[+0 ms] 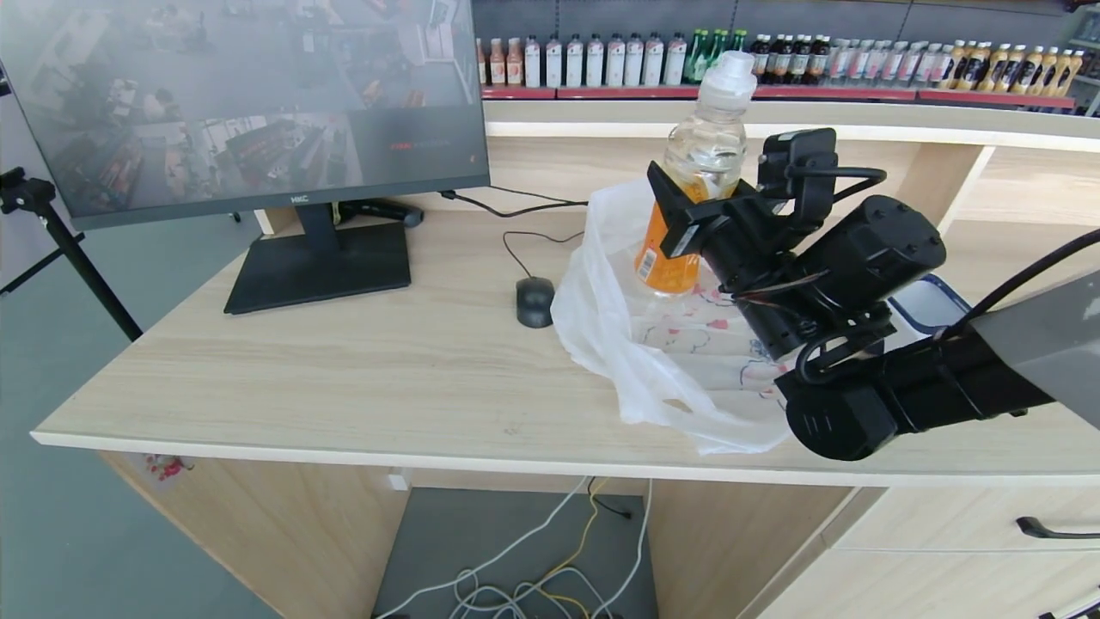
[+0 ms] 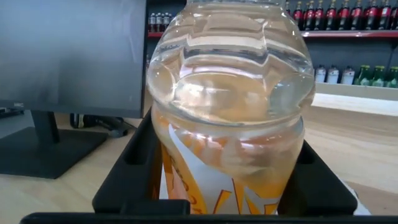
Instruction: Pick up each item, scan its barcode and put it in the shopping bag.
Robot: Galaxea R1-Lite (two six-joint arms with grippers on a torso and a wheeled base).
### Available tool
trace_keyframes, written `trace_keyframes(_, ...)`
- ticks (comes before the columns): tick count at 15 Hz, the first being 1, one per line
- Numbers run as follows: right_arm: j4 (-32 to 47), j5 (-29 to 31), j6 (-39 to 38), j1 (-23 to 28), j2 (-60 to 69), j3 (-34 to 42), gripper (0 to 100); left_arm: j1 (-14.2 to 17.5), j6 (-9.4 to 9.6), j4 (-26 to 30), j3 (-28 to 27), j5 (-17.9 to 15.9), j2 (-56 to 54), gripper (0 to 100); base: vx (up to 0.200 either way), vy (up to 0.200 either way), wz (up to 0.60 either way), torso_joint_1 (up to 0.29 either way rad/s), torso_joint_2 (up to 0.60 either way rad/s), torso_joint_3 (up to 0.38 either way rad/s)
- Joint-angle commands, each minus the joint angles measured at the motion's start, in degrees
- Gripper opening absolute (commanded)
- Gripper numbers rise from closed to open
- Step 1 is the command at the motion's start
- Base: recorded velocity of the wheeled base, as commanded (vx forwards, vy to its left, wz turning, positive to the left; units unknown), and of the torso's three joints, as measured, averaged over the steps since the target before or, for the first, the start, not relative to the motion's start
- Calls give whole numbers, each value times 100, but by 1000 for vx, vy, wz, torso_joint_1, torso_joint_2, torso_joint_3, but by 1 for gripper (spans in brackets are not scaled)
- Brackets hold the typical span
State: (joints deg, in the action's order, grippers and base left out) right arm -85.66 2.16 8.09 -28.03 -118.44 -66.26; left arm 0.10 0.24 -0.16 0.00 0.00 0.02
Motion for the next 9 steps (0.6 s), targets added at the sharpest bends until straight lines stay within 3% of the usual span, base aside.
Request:
trace_keyframes(1,-3,-5,-1,-10,-144,-1,0,-1,2,-2,0,0,-2,100,0,0,0,0,0,0)
trace_keyframes(9,-12,-5,-1,-1,-575,-45,0,-1,-7,-2,0,0,-2,100,0,0,0,0,0,0)
